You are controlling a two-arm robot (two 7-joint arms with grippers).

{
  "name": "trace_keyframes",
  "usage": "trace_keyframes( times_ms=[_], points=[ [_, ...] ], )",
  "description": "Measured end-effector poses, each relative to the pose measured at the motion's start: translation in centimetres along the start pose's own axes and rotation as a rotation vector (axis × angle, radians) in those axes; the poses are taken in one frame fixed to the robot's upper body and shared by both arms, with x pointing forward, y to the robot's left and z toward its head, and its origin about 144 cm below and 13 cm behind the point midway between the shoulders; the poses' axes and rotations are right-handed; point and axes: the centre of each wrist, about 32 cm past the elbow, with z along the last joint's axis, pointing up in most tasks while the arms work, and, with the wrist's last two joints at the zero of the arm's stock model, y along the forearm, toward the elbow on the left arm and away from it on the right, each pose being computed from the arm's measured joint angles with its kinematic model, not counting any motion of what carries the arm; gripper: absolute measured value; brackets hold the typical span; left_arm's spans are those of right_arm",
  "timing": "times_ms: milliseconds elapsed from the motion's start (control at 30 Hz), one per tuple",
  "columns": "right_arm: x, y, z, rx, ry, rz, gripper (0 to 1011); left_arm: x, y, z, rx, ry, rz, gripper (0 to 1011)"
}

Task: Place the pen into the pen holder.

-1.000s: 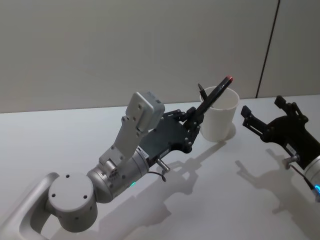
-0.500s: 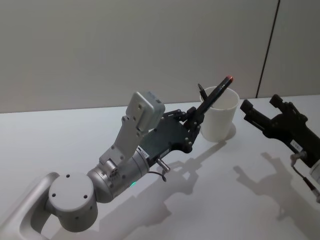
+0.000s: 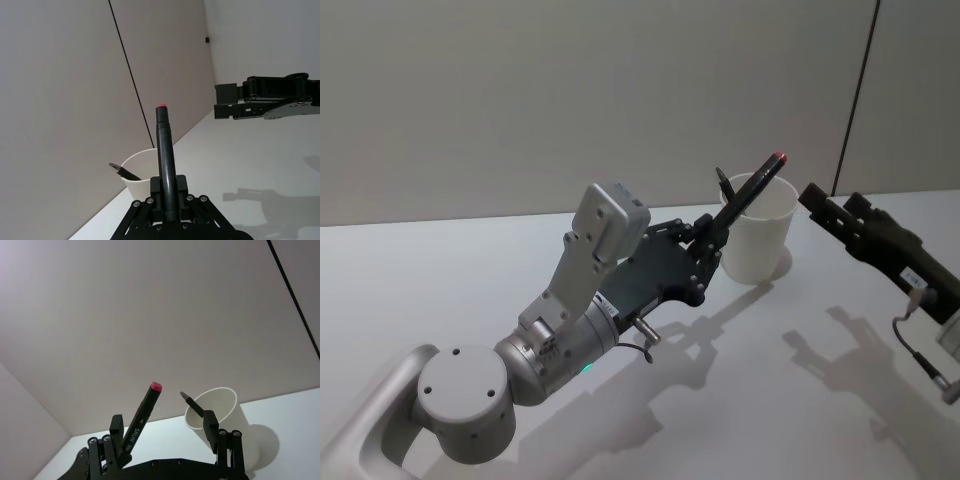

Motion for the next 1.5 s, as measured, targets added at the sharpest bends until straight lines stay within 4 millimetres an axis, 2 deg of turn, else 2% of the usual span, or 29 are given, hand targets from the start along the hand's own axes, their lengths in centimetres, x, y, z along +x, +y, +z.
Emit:
trace_keyframes(
  times_ms=[167, 600, 1500],
  points=[
    [-0.2, 0.5, 0.0, -0.017, 0.134, -0.01, 1002, 0.0, 0.0, 0.0, 0.0, 0.0, 0.0, 177],
    [-0.8, 2.5, -0.8, -0.071, 0.348, -0.003, 1002, 0.0, 0.0, 0.0, 0.0, 0.0, 0.0, 177],
    [-2.2, 5.2, -1.5, -0.082, 0.446, 0.043, 1001, 0.0, 0.0, 0.0, 0.0, 0.0, 0.0, 177]
  ],
)
